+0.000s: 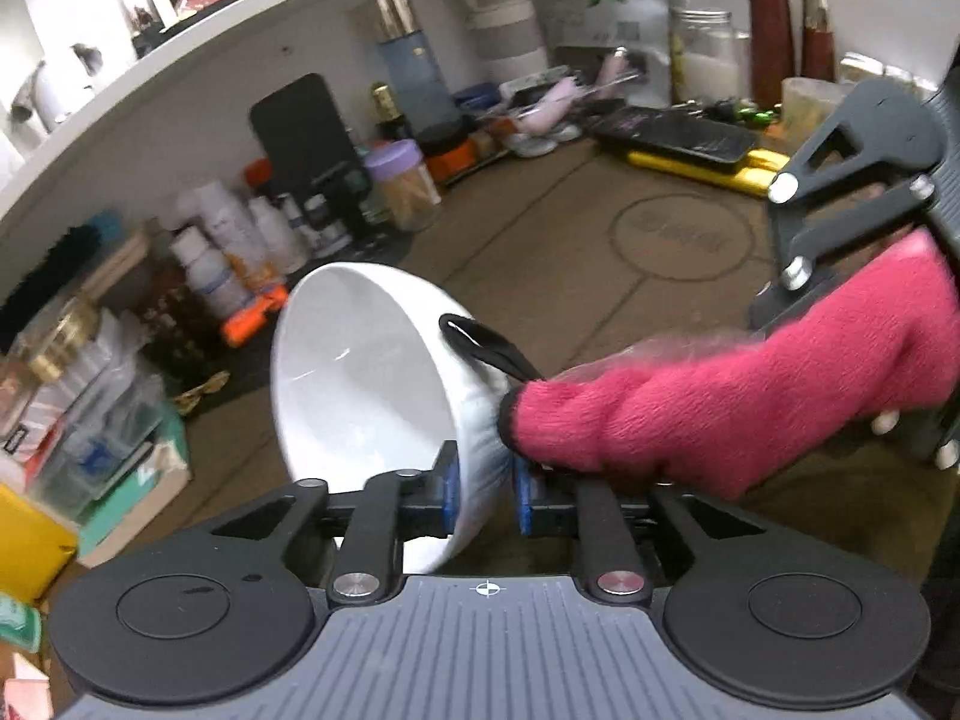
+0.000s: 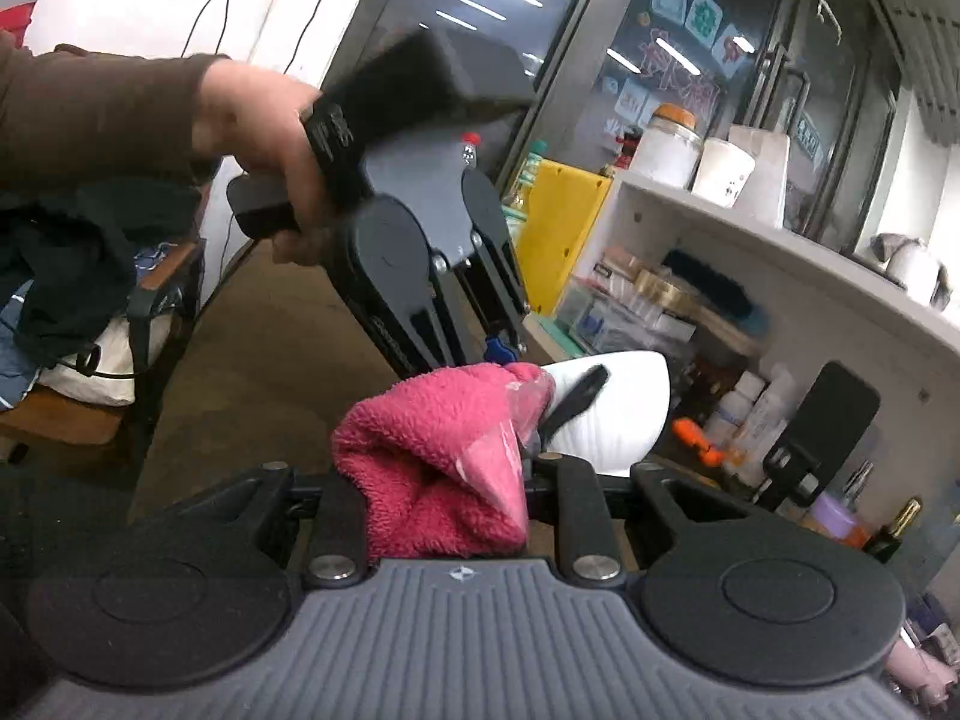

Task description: Clean bowl

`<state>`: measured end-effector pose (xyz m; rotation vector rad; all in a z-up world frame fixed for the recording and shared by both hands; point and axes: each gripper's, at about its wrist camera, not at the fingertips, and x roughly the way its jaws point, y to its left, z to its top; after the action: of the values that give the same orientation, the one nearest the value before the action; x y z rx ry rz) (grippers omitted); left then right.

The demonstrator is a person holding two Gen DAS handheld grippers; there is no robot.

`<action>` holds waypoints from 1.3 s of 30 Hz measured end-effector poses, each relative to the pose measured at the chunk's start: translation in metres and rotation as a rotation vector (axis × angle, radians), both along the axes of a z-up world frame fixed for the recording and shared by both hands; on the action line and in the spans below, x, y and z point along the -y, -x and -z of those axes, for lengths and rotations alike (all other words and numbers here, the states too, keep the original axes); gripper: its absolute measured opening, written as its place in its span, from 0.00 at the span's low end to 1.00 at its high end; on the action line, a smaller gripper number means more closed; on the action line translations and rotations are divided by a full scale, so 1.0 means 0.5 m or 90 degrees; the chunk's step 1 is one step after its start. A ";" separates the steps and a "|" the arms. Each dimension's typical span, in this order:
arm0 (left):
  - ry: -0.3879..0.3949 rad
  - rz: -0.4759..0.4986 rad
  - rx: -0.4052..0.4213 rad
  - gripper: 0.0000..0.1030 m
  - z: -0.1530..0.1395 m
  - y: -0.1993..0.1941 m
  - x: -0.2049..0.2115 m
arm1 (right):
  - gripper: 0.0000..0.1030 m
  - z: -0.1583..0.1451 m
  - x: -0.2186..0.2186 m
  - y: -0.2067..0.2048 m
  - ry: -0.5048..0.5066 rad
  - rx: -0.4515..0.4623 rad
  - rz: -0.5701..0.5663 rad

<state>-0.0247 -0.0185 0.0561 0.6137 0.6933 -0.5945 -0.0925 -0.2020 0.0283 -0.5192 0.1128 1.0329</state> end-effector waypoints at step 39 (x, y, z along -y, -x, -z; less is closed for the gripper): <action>-0.101 0.019 0.029 0.19 0.054 -0.032 0.014 | 0.22 0.012 0.063 -0.205 -0.216 -0.290 0.216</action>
<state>-0.0086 -0.0255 0.0291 0.7841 0.6942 -0.5554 0.0099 -0.2336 0.0221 0.0522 0.4085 0.7984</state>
